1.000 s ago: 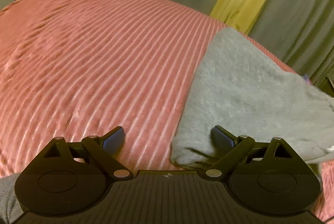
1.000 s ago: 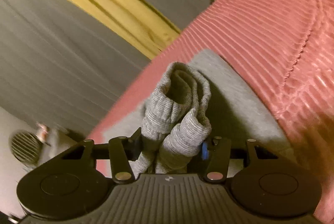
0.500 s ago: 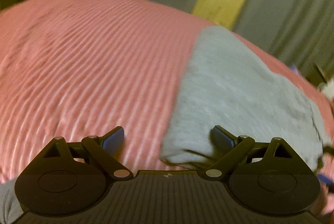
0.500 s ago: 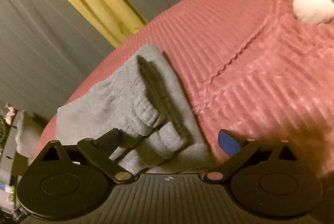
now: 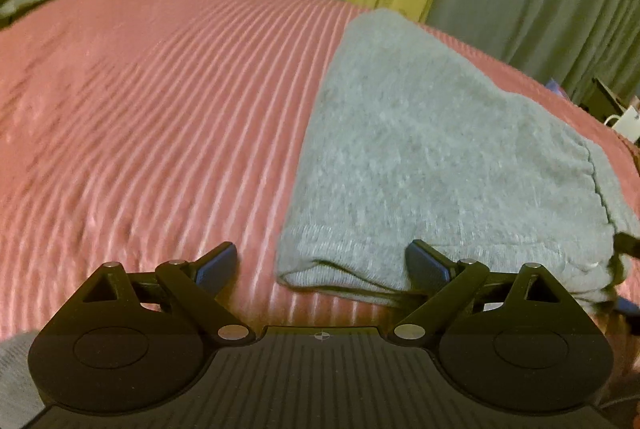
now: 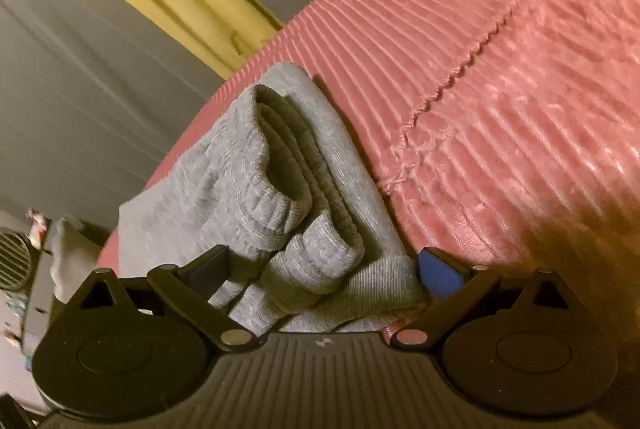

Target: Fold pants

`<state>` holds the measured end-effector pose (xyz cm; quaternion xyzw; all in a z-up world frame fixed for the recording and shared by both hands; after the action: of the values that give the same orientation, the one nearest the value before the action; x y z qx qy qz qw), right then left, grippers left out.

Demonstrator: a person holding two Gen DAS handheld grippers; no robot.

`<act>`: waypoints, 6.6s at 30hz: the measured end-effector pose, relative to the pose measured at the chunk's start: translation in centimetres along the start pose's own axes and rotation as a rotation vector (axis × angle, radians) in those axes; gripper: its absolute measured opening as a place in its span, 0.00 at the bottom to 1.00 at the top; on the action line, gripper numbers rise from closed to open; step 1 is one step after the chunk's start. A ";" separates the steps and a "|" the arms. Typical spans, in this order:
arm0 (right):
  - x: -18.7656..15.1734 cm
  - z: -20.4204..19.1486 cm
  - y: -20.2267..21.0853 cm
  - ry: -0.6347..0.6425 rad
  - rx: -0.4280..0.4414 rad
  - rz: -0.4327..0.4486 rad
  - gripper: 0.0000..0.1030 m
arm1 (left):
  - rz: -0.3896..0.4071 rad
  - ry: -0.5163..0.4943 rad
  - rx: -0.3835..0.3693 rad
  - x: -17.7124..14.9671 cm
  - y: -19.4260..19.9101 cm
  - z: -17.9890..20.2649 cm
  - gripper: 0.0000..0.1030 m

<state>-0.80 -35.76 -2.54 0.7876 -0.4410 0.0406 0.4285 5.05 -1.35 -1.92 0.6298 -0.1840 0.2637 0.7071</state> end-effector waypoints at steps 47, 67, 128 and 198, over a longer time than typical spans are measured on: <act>10.4 -1.0 -13.3 0.161 0.317 -0.424 0.96 | -0.208 0.004 -0.508 11.5 -11.8 -0.8 1.00; 9.0 -3.3 -15.5 0.177 0.316 -0.470 0.96 | -0.243 -0.090 -0.427 11.8 -13.4 6.1 1.00; 1.0 -10.1 -8.3 0.635 -0.195 -0.235 0.96 | -0.144 -0.327 0.116 -1.3 -2.6 10.1 0.96; -5.1 -19.2 -0.1 0.789 -0.468 -0.098 0.96 | -0.091 -0.235 0.121 1.5 7.8 13.6 0.98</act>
<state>2.21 -18.72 7.19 0.6141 -0.2037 0.2163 0.7312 2.50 -14.06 7.02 0.7054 -0.2208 0.1663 0.6527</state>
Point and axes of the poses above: each gripper's, at about its wrist camera, not at the fingertips, and y roughly against the way its jaws point, z to its right, x to its top, the point moved 1 cm from there along -y, roughly the way its jaws point, and after that the axes turned 4 degrees about x, right-handed, at the moved point
